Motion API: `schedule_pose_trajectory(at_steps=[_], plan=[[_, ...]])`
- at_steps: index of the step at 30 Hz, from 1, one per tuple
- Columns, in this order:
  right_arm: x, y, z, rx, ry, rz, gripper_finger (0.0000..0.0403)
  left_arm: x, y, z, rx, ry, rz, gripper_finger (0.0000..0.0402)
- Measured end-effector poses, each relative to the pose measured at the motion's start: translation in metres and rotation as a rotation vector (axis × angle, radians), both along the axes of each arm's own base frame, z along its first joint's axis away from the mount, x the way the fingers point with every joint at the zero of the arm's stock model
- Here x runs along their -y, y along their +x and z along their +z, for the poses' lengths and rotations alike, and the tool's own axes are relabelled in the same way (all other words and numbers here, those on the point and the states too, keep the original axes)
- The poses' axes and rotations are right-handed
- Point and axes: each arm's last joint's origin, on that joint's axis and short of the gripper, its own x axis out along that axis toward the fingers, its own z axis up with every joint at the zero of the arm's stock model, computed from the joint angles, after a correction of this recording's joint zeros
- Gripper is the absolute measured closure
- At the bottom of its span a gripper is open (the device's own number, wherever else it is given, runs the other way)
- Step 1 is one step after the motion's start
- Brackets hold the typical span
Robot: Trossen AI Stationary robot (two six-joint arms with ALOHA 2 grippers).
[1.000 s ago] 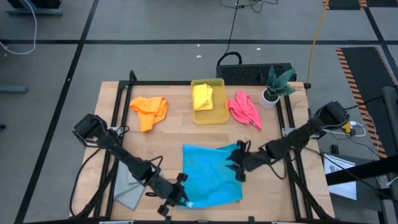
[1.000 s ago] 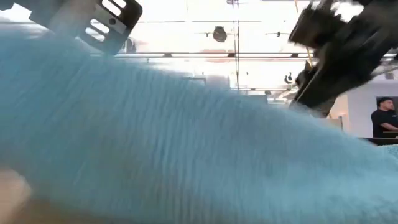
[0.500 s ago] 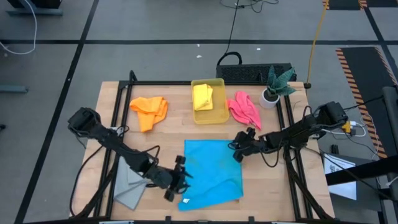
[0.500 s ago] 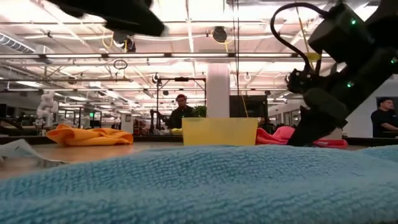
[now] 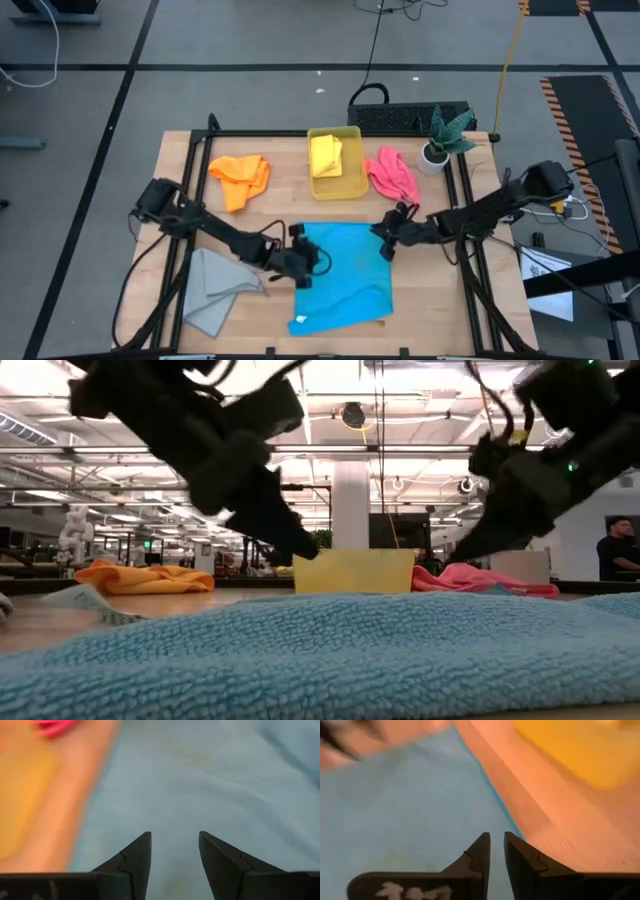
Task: Fold microfiber towels
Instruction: Fold the blue microfiber towel
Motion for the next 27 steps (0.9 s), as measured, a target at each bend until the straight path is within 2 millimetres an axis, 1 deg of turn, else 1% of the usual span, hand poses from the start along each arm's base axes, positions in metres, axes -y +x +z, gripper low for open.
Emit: schedule_pose_trajectory(at_steps=[2, 5, 8, 11, 13, 15, 18, 21, 23, 25, 27], plan=[[-0.004, 0.0, 0.005, 0.031, 0.005, 0.027, 0.0358, -0.012, 0.004, 0.0, 0.003, -0.008, 0.044, 0.0234], [-0.01, 0.0, 0.005, 0.043, 0.054, 0.061, 0.0358, -0.033, 0.011, -0.008, -0.028, -0.094, 0.078, 0.0234], [-0.015, -0.001, -0.003, -0.006, 0.148, 0.099, 0.0358, -0.052, 0.015, -0.024, -0.077, -0.136, 0.149, 0.0234], [-0.016, -0.003, -0.015, -0.082, 0.162, 0.084, 0.0358, -0.063, 0.019, -0.037, -0.102, -0.184, 0.182, 0.0234], [-0.014, -0.003, -0.023, -0.128, 0.146, 0.062, 0.0358, -0.066, 0.019, -0.042, -0.124, -0.21, 0.221, 0.0234], [-0.01, 0.001, -0.027, -0.134, 0.135, 0.034, 0.0358, -0.067, 0.016, -0.044, -0.142, -0.214, 0.262, 0.0234], [0.001, 0.005, -0.033, -0.136, 0.075, -0.025, 0.0358, -0.067, 0.011, -0.04, -0.154, -0.192, 0.325, 0.0234], [0.014, 0.007, -0.034, -0.145, -0.029, -0.075, 0.0358, -0.067, 0.006, -0.035, -0.161, -0.159, 0.358, 0.0234], [0.02, 0.007, -0.032, -0.145, -0.071, -0.095, 0.0358, -0.067, 0.004, -0.035, -0.162, -0.121, 0.375, 0.0234], [0.023, 0.007, -0.029, -0.14, -0.092, -0.09, 0.0358, -0.069, 0.001, -0.033, -0.173, -0.072, 0.403, 0.0234], [0.022, 0.007, -0.025, -0.121, -0.101, -0.074, 0.0358, -0.071, -0.001, -0.032, -0.176, -0.027, 0.428, 0.0234]])
